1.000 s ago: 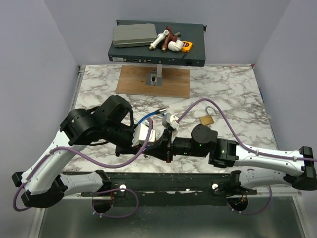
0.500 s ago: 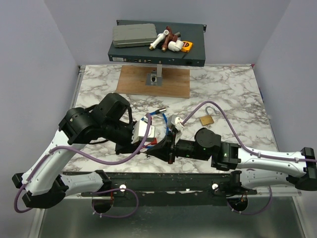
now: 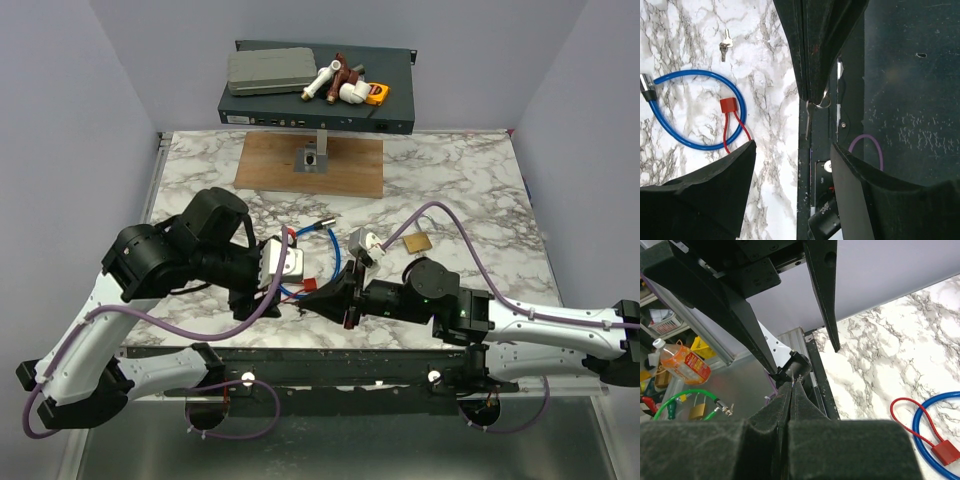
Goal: Unlock with the key
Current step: Pick up the key from the center of the board.
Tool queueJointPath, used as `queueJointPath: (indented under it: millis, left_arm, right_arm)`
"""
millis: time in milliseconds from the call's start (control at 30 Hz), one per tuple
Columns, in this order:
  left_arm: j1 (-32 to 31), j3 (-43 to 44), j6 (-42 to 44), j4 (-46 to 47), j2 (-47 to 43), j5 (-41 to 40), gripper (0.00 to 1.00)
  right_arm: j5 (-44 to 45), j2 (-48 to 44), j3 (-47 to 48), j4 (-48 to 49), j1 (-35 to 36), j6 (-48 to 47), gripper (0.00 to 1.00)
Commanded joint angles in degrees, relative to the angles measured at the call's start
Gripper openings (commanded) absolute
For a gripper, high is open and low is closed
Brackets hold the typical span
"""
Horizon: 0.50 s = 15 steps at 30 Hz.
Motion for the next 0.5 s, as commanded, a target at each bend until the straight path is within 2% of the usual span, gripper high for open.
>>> queueJointPath:
  millis: [0, 67, 200, 367, 467]
  left_arm:
    - [0.5, -0.8, 0.6, 1.9, -0.6, 4.6, 0.57]
    - [0.6, -0.6, 2.3, 0.3, -0.2, 6.8, 0.47]
    - [0.7, -0.3, 4.9, -2.7, 1.1, 8.1, 0.16]
    - [1.7, 1.4, 5.7, -4.4, 3.0, 9.8, 0.0]
    - [2.5, 2.5, 5.7, -4.0, 3.1, 10.2, 0.0]
  right_arm:
    - [-0.6, 0.6, 1.1, 3.7, 0.3, 0.4, 0.01]
    - [-0.7, 0.8, 1.1, 4.3, 0.3, 0.3, 0.01]
    - [-0.6, 0.6, 0.5, 5.6, 0.3, 0.5, 0.01]
    - [-1.1, 1.2, 0.3, 6.2, 0.3, 0.5, 0.01]
    - [-1.8, 1.8, 0.3, 6.0, 0.3, 0.5, 0.01]
